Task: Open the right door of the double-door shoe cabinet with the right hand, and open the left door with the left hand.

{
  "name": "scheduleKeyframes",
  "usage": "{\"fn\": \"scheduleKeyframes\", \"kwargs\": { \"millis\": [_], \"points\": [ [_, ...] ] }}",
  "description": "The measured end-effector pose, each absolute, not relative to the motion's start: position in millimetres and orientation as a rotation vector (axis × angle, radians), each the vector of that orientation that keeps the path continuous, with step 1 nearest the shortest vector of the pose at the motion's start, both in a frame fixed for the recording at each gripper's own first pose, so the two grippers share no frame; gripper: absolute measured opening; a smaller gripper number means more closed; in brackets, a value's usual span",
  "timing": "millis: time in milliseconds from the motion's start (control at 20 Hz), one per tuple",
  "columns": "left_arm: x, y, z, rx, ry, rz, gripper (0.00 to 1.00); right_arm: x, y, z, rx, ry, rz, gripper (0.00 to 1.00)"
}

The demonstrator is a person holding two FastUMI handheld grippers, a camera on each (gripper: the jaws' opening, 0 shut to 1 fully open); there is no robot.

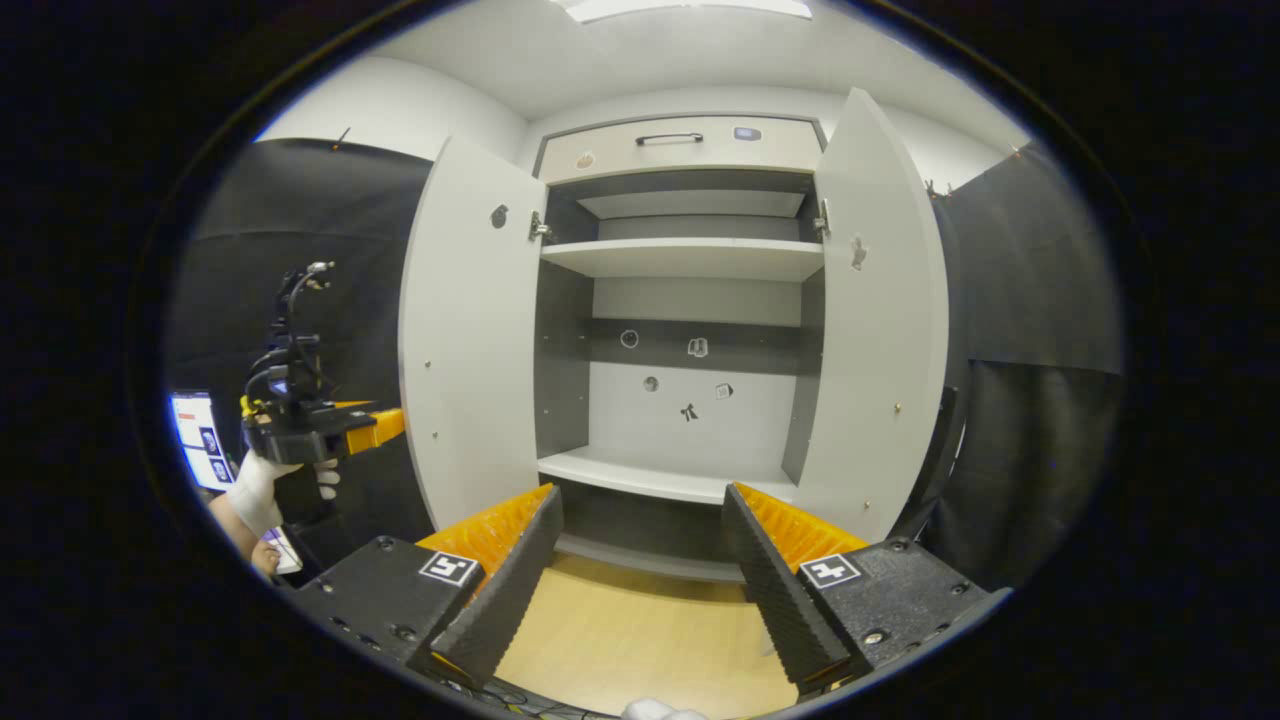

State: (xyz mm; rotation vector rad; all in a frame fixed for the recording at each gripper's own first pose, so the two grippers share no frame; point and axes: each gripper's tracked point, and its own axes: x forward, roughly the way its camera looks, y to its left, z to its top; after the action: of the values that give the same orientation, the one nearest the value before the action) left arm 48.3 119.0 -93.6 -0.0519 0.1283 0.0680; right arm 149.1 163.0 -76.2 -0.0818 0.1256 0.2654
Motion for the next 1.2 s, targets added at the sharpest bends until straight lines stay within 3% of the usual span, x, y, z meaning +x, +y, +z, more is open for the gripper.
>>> {"fn": "scheduleKeyframes", "kwargs": {
  "millis": [100,150,650,1200],
  "points": [
    [33,118,-90,-0.042,0.123,0.09,0.84,152,162,-73,-0.08,0.123,0.255,1.0],
    [26,117,-84,-0.03,0.113,0.103,0.86,153,161,-71,-0.078,0.119,0.247,1.0],
    [-45,65,-21,-0.015,0.015,0.057,0.89,144,124,-51,-0.058,0.078,0.154,1.0],
    [-57,-13,13,0.017,-0.085,-0.077,0.89,127,78,-38,-0.045,0.052,0.029,1.0]
  ]
}}
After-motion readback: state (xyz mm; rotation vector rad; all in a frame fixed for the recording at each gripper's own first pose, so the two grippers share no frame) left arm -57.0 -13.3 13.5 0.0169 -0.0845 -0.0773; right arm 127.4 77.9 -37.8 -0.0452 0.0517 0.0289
